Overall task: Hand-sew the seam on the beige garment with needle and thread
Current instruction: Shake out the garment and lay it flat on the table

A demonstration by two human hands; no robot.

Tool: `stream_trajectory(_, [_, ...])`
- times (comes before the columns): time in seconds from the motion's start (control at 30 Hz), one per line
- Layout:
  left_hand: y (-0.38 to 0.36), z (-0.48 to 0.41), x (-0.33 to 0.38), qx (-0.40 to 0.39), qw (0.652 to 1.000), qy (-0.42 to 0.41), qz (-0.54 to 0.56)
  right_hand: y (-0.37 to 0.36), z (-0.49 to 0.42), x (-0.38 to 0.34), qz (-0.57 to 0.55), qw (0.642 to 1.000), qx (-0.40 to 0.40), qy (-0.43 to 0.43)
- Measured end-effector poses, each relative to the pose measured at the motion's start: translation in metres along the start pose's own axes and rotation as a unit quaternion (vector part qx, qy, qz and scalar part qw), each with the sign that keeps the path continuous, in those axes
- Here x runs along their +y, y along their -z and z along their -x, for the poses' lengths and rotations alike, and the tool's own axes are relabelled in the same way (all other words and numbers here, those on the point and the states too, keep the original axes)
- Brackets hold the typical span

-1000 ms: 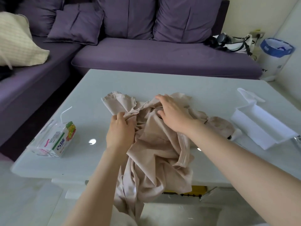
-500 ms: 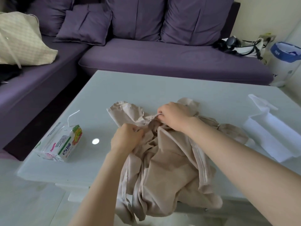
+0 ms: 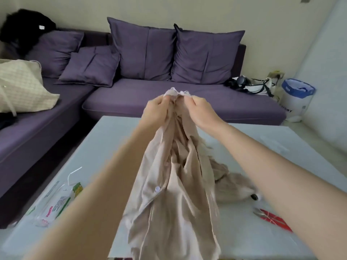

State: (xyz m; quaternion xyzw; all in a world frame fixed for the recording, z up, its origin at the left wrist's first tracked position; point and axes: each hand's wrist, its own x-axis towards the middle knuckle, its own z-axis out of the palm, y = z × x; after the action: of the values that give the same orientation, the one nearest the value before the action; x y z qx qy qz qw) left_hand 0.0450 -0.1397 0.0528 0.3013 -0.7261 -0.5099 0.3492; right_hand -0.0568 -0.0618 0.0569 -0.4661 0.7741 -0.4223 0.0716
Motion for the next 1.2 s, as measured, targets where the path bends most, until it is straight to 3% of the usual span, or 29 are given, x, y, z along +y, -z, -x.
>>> stream_trajectory(0.13, [-0.012, -0.010, 0.048, -0.020, 0.993, -0.100, 0.067, 0.024, -0.010, -0.015, -0.188, 0.982, 0.010, 0.028])
stream_trajectory(0.2, [-0.019, -0.012, 0.055, -0.048, 0.988, -0.118, 0.086, 0.036, -0.005, -0.019, -0.214, 0.976, -0.021, 0.039])
stream_trajectory(0.37, [-0.035, 0.009, 0.024, -0.058, 0.993, -0.102, -0.015, 0.032, 0.035, 0.001, -0.052, 0.996, -0.067, -0.027])
stream_trajectory(0.47, [-0.043, 0.030, -0.013, -0.069, 0.994, -0.047, -0.068, 0.022, 0.066, 0.021, 0.051, 0.994, -0.083, -0.045])
stream_trajectory(0.6, [-0.052, 0.058, -0.047, -0.125, 0.988, 0.044, -0.074, 0.014, 0.093, 0.042, 0.122, 0.984, -0.107, -0.068])
stream_trajectory(0.7, [-0.056, 0.076, -0.049, -0.178, 0.979, 0.088, -0.048, 0.012, 0.102, 0.048, 0.173, 0.975, -0.131, -0.038])
stream_trajectory(0.8, [-0.059, 0.087, -0.049, -0.211, 0.974, 0.055, -0.062, 0.012, 0.108, 0.045, 0.183, 0.971, -0.154, 0.005])
stream_trajectory(0.93, [-0.055, 0.092, -0.048, -0.126, 0.983, -0.009, -0.133, 0.016, 0.112, 0.050, 0.139, 0.985, -0.101, 0.010])
stream_trajectory(1.07, [-0.048, 0.099, -0.047, -0.110, 0.989, -0.019, -0.093, 0.016, 0.113, 0.062, 0.168, 0.982, -0.083, -0.023])
stream_trajectory(1.2, [-0.047, 0.103, -0.042, -0.100, 0.993, -0.027, -0.054, 0.008, 0.113, 0.066, 0.105, 0.990, -0.082, -0.038])
